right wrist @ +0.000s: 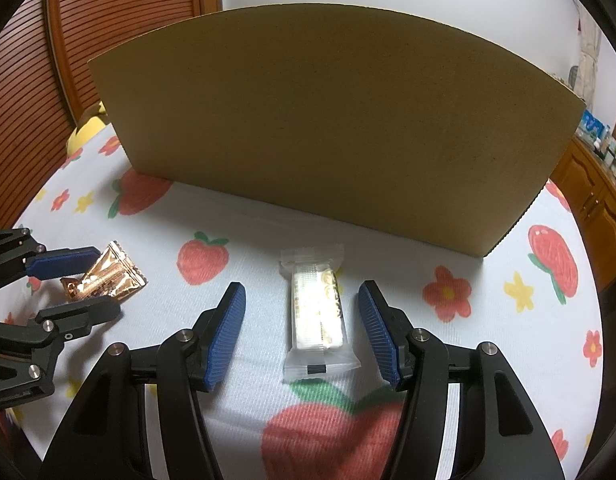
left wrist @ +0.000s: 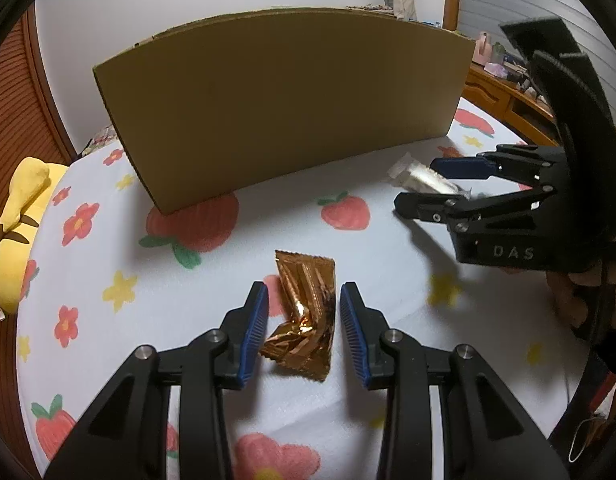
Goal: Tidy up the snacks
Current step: 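Lower the left tool onto the copper wrapper while the right tool lowers onto the clear bar, then close the left tool on the copper wrapper while the right tool closes on the clear bar, then lift the copper wrapper and clear bar and carry them over the box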
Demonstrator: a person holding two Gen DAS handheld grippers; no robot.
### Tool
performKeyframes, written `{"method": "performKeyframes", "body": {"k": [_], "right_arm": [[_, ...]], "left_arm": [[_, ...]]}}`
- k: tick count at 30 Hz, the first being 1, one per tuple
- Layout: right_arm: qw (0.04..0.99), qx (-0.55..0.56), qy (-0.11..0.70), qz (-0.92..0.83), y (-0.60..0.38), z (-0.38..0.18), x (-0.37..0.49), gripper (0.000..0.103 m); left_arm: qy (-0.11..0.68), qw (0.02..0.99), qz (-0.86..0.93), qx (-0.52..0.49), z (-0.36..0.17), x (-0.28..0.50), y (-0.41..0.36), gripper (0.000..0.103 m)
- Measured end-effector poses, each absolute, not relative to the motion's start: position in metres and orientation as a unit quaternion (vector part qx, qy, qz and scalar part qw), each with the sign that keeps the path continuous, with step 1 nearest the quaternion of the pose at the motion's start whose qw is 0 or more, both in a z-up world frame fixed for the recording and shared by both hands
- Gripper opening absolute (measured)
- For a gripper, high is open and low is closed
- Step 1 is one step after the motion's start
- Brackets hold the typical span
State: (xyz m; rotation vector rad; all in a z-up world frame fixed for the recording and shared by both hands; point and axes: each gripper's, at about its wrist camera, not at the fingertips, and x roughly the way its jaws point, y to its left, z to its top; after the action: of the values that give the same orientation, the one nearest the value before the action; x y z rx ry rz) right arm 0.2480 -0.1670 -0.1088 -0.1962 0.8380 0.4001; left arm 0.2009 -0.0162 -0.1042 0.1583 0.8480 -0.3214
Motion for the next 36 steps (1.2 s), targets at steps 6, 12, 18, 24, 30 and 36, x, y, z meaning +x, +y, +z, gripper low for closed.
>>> {"method": "performKeyframes", "body": {"k": [6,12,18,24,30,36], "right_arm": [[0.889,-0.094,0.404,0.193,-0.166,-0.109,0.248,0.06],[0.889,-0.094,0.403,0.193,-0.167,-0.109,0.248,0.06],[0.889,-0.094,0.403,0.193,-0.167,-0.109,0.248,0.061],[0.89,-0.094,0.403,0.193,-0.167,-0.109,0.248,0.061],[0.884,-0.106,0.404,0.209,-0.165,-0.107,0.244,0.033],[0.882,-0.114,0.405,0.212,-0.167,-0.102,0.237,0.019]], "left_arm": [[0.409,0.896,-0.161,0.056,-0.104,0.198,-0.014,0.022],[0.399,0.901,-0.161,0.048,-0.098,0.189,-0.013,0.021],[0.377,0.91,-0.167,0.035,-0.079,0.177,-0.009,0.021],[0.352,0.919,-0.172,0.038,-0.055,0.168,-0.01,0.021],[0.336,0.925,-0.174,0.038,-0.041,0.166,-0.008,0.021],[0.329,0.928,-0.172,0.034,-0.034,0.168,-0.007,0.021]]}}
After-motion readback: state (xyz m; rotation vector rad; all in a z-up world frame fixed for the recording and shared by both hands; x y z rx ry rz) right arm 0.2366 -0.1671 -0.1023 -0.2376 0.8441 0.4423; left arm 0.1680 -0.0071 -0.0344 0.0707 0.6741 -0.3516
